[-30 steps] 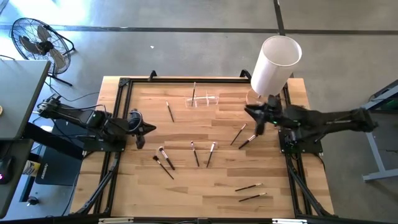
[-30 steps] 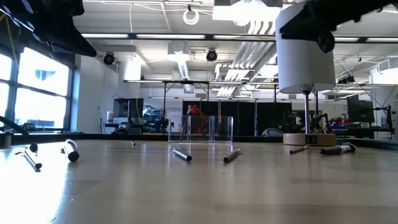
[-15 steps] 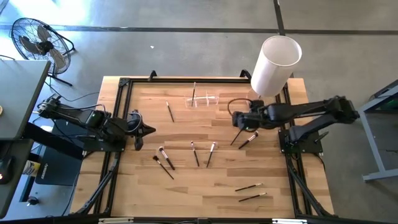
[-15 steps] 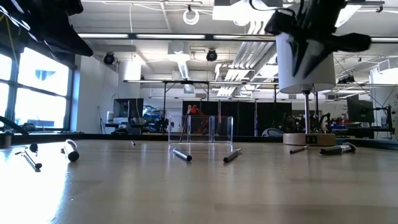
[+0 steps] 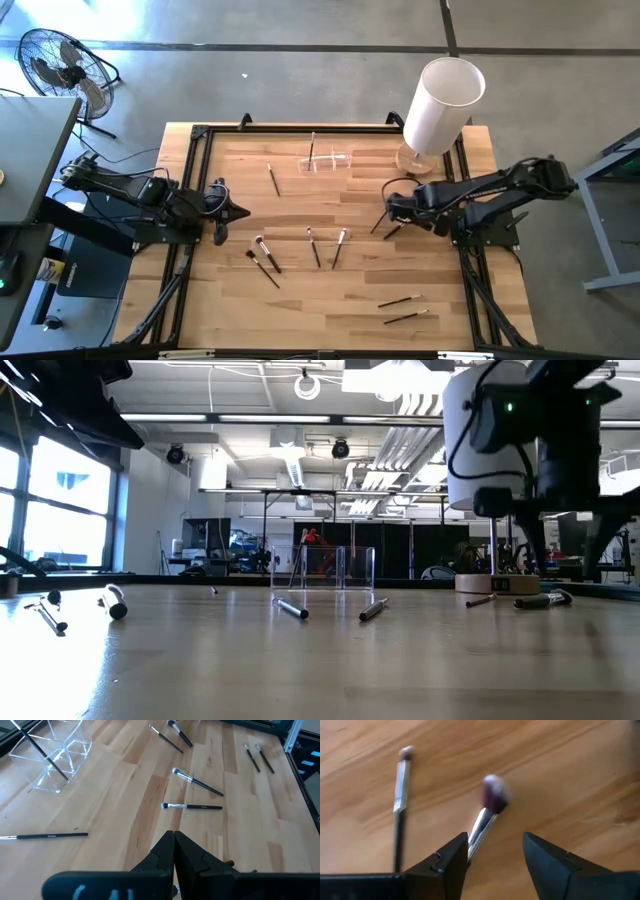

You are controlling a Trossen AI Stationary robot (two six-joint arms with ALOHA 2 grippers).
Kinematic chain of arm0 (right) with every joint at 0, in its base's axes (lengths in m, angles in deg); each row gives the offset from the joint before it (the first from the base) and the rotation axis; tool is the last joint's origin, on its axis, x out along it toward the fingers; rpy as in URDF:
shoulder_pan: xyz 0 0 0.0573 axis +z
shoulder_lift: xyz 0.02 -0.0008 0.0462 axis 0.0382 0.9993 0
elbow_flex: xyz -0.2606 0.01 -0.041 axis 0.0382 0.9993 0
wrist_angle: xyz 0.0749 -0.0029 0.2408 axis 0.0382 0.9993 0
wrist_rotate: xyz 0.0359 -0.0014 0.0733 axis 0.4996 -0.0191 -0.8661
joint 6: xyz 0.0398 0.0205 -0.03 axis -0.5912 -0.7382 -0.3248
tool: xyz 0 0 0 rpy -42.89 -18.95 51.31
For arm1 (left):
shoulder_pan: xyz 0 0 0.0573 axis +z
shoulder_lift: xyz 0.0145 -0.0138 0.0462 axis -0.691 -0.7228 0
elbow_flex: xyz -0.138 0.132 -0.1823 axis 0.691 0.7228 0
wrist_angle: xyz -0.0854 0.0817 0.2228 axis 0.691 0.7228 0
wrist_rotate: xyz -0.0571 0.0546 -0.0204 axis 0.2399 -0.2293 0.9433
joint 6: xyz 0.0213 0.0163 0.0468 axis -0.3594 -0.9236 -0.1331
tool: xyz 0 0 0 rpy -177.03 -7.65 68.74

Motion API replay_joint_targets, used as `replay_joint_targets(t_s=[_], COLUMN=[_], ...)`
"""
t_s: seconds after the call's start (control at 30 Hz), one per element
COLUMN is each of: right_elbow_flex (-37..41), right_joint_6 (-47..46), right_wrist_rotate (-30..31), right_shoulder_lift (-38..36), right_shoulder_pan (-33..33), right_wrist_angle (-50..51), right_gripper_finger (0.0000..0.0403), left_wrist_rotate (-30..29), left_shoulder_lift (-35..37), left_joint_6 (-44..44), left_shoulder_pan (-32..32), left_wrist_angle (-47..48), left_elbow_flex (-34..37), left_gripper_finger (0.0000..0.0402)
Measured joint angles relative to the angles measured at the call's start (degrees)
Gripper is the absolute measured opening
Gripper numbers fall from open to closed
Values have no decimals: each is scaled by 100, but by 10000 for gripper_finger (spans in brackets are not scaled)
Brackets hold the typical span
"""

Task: Pick & Place Makeup Brushes
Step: Put the black powder brush into the transparent organizer

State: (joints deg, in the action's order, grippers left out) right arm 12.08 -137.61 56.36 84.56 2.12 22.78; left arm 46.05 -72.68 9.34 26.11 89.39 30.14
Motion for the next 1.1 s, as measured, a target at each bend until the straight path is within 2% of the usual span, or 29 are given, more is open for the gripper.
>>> replay_joint_targets(t_s=[0.23,0.37,0.47,0.57,0.67,0.73,0.9,1.0,1.1], right_elbow_flex=[727,861,867,879,888,888,848,619,274], right_joint_6=[48,140,318,424,486,560,883,895,1068], right_wrist_rotate=[25,-30,-55,-84,-33,42,221,682,1110], right_shoulder_lift=[-14,-22,-22,-17,-15,-15,-6,37,11], right_shoulder_pan=[-622,-780,-788,-781,-694,-605,-255,120,440], right_wrist_angle=[-1182,-1184,-1136,-1100,-1062,-1084,-1184,-1124,-977], right_gripper_finger=[192,182,156,104,35,14,21,7,11], left_wrist_rotate=[2,0,-16,-31,-131,-135,-144,-163,-186], left_shoulder_lift=[2,0,0,2,0,2,0,0,2], left_joint_6=[2,24,24,16,6,-13,-162,-201,-205], left_shoulder_pan=[0,0,0,0,0,0,0,0,0], left_wrist_angle=[17,17,17,17,20,20,17,17,17], left_elbow_flex=[0,0,0,0,0,0,0,0,0], left_gripper_finger=[0,0,0,0,0,0,0,0,0])
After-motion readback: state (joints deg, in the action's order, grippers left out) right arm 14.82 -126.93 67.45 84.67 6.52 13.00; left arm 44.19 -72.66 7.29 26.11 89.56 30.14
